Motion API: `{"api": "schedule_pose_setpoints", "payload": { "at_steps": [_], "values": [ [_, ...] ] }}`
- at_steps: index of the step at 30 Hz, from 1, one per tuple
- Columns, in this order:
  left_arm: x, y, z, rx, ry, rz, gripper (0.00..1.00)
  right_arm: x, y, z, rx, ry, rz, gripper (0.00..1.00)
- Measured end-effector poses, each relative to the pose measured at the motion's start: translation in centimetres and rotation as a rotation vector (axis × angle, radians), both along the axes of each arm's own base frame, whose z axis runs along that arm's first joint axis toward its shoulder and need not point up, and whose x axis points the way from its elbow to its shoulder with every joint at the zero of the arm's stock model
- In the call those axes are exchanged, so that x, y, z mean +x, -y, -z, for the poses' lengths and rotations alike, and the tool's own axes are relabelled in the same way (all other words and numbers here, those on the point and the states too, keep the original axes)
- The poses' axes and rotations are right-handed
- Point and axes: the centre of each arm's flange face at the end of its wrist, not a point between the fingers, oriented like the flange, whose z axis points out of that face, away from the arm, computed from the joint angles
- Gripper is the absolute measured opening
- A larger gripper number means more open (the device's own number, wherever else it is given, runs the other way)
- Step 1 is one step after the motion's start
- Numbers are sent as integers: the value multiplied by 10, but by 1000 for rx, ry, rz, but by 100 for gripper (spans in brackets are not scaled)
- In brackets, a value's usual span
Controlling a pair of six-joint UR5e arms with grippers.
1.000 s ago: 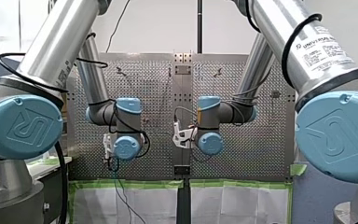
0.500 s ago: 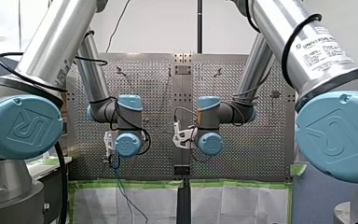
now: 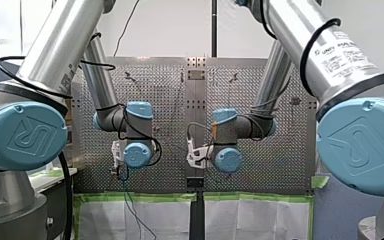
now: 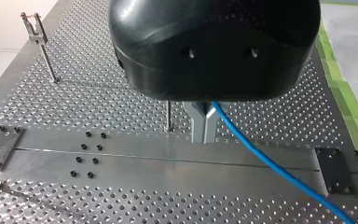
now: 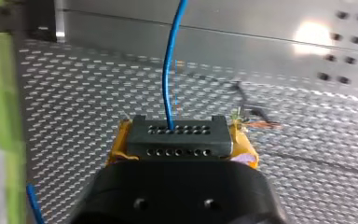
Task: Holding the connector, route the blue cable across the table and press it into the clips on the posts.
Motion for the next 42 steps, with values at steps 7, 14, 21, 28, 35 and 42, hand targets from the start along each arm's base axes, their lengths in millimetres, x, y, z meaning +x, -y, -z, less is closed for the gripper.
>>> {"api": "schedule_pose_setpoints", "payload": {
  "at_steps": [7,14,21,28,35,42],
  "values": [
    [0,0,0,0,0,0,0,-5,-5,21,33,-34,-1,0],
    [0,0,0,0,0,0,0,-5,-5,23,35,-36,-1,0],
    [-2,-6,-1,11,-11,-7,0,-3,-3,20,37,-29,-5,0],
    [5,-25,-16,16,-21,-53,0,15,5,-9,33,34,-42,0],
    [9,-27,-35,11,-17,-36,0,25,7,-43,16,138,-98,0],
    [16,-29,-61,-23,5,-59,0,43,14,-88,-13,225,-164,0]
  ]
}}
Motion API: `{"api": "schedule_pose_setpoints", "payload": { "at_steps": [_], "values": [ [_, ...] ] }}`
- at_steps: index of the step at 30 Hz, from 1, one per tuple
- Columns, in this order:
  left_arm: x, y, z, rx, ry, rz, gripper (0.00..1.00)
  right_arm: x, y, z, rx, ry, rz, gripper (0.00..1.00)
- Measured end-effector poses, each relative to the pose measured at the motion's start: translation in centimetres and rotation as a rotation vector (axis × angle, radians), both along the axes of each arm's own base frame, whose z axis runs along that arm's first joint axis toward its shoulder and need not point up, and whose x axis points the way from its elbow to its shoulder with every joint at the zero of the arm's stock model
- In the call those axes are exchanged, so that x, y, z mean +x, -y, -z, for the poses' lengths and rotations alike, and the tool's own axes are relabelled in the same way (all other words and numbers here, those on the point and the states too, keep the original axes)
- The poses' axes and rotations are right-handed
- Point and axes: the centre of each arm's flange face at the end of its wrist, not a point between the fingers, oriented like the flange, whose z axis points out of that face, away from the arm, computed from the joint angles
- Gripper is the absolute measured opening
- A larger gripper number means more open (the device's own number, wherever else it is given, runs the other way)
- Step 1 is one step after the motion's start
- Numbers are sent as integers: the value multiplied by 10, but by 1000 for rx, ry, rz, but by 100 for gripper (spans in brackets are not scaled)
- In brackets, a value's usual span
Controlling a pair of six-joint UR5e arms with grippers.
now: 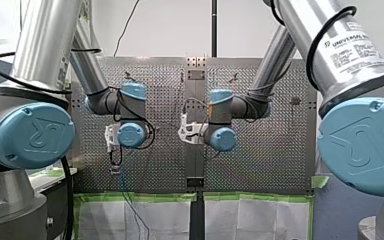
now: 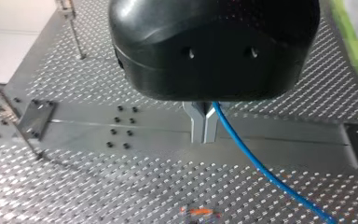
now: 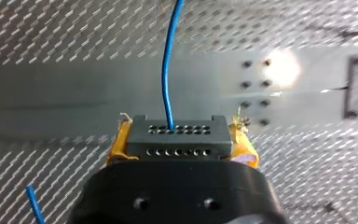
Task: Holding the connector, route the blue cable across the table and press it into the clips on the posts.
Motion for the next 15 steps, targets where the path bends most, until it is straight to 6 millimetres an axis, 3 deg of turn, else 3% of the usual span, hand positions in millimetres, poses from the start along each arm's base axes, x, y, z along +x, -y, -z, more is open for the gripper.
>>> {"api": "schedule_pose_setpoints", "payload": {
  "at_steps": [8,15],
  "values": [
    [17,-5,-40,-37,51,-83,0,17,10,-59,-45,57,-43,0],
    [23,-25,-67,-61,70,-187,0,26,18,-112,-97,111,-51,0]
  ]
}}
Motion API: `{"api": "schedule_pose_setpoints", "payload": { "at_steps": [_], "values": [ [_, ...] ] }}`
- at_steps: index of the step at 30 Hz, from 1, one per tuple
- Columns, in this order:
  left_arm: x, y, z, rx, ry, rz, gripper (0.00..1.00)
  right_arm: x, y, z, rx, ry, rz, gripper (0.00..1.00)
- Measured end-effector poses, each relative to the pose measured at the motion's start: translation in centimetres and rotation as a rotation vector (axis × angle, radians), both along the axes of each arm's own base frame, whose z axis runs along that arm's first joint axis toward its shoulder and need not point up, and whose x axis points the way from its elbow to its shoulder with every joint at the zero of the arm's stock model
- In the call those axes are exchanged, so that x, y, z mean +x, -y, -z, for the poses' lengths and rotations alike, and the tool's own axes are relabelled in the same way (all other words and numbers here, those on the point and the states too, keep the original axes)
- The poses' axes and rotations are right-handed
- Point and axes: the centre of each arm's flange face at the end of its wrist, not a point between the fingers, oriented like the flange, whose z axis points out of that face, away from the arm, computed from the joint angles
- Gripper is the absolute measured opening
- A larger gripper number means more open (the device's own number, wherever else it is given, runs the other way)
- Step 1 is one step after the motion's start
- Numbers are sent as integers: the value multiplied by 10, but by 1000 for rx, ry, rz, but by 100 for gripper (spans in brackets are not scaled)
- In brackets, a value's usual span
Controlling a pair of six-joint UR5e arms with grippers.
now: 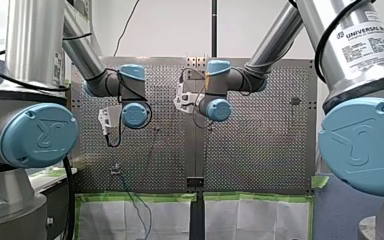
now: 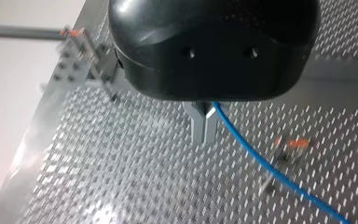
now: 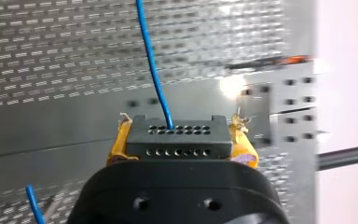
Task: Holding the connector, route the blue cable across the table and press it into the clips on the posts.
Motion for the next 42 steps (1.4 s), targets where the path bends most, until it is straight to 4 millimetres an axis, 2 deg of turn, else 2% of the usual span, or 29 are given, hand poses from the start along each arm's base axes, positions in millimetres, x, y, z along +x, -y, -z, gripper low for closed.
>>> {"api": "schedule_pose_setpoints", "payload": {
  "at_steps": [3,7,15,21,26,32,42],
  "values": [
    [2,-12,-10,-15,6,-37,0,5,5,-13,-19,15,0,0],
    [8,-23,-25,-39,24,-58,0,14,11,-20,-33,25,-2,0],
    [21,-32,-68,-84,88,-62,0,34,20,-17,-31,22,-15,0],
    [22,-34,-95,-106,121,-35,0,50,18,-19,-24,8,-33,0],
    [25,-36,-107,-114,129,-32,0,61,18,-33,-35,20,-45,0],
    [41,-44,-121,-105,141,-59,0,74,15,-51,-42,30,-57,0],
    [60,-66,-132,-91,156,-84,0,94,13,-82,-54,55,-73,0]
  ]
}}
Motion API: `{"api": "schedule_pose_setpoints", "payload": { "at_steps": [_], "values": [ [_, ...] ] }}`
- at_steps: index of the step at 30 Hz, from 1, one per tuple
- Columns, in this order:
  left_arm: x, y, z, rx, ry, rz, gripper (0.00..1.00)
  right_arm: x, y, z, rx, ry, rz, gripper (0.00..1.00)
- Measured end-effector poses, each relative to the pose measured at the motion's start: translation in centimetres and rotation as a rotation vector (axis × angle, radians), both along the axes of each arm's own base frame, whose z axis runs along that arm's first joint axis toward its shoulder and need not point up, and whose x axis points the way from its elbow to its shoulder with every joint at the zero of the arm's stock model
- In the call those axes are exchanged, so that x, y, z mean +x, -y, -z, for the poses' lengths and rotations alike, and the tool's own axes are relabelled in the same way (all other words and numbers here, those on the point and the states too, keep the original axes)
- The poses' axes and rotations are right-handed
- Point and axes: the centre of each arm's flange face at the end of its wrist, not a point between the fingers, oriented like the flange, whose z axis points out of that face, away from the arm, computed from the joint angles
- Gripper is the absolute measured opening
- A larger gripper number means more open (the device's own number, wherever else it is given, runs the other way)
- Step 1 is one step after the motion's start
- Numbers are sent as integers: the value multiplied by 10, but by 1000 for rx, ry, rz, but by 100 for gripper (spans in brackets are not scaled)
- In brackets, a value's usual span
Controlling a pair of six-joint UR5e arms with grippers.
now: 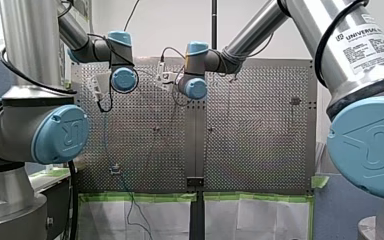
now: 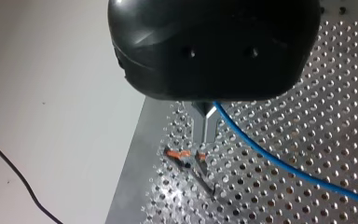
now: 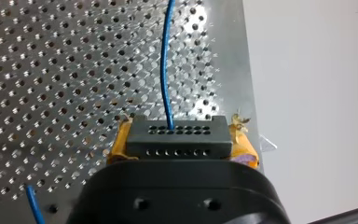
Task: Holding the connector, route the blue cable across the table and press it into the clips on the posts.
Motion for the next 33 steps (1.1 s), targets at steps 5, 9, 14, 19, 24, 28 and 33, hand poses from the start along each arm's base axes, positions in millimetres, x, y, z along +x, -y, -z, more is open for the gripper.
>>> {"api": "schedule_pose_setpoints", "payload": {
  "at_steps": [5,9,14,19,24,28,33],
  "values": [
    [15,-13,5,12,-7,-2,0,10,4,-5,5,8,-6,0],
    [27,-24,-2,7,18,-1,0,19,8,-4,7,6,-11,0],
    [41,-37,-10,1,42,2,0,31,15,2,14,-1,-15,0],
    [57,-43,-13,-4,49,8,0,40,21,2,19,5,-18,0],
    [71,-47,-17,-10,59,3,0,49,28,-3,16,13,-20,0],
    [79,-52,-21,-13,66,-6,0,56,35,-2,17,12,-20,0],
    [88,-59,-16,-13,56,-16,0,64,41,-2,16,13,-21,0]
  ]
}}
